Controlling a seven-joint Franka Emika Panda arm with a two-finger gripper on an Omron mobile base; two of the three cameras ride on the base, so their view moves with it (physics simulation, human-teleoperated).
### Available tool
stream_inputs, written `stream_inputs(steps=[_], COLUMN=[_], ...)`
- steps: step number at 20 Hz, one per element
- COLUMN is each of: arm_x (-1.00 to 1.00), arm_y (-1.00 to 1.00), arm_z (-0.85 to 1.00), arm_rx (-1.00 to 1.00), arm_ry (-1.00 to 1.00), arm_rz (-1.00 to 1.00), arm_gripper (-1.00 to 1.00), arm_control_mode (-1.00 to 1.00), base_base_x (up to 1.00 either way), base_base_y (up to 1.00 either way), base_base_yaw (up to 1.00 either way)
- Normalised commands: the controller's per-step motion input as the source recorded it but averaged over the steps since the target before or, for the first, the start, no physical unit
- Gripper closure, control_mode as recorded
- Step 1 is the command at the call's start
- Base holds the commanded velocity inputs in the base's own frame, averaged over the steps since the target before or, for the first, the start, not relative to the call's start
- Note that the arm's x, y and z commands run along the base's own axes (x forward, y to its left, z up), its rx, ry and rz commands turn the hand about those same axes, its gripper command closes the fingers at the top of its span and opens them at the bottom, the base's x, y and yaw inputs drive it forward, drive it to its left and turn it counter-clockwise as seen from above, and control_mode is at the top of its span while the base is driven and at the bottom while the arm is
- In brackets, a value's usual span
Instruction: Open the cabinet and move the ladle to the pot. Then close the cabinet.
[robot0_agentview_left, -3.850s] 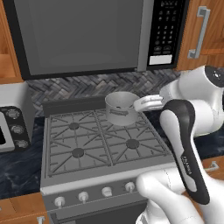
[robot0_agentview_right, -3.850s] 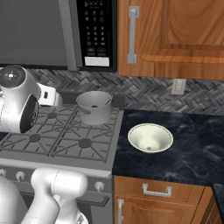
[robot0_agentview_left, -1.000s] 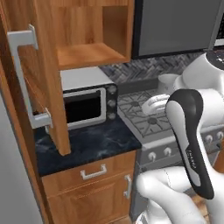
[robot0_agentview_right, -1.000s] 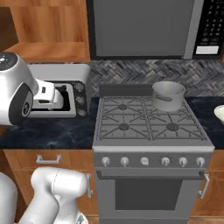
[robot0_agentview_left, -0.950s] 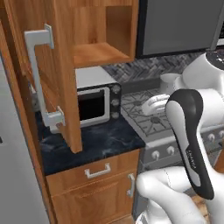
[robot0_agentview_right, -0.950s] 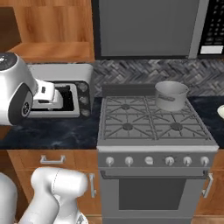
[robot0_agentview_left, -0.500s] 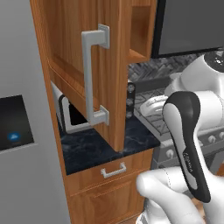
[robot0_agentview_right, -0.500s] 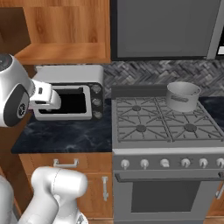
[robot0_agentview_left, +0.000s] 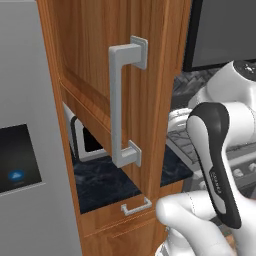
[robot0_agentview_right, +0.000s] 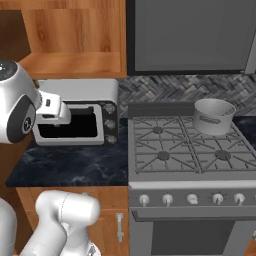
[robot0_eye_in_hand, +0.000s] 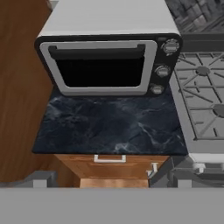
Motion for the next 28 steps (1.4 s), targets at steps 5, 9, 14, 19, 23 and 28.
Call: stream_inputs(steps=[5,9,14,19,23,28], arm_x=[-0.49,-0.99,-0.98,-0.76,-0.45,-0.3], arm_y=[0.0,-0.01,-0.01,0.24,0.21,0.01], arm_z=[0.07,0.4,0.67,0.32,-0.06,-0.22], arm_rx=[0.0,0.0,0.0,0.0,0.0,0.0], arm_ry=[-0.06,-0.27,-0.31,-0.2,-0.06,-0.07], arm_rz=[0.01,0.0,0.0,0.0,-0.01,-0.04], arm_gripper=[-1.0,-1.0,-1.0,-1.0,-1.0,-1.0], arm_control_mode=[-1.0,-1.0,-1.0,-1.0,-1.0,-1.0], base_base_x=[0.0,0.0,0.0,0.0,0.0,0.0], base_base_y=[0.0,0.0,0.0,0.0,0.0,0.0], base_base_yaw=[0.0,0.0,0.0,0.0,0.0,0.0])
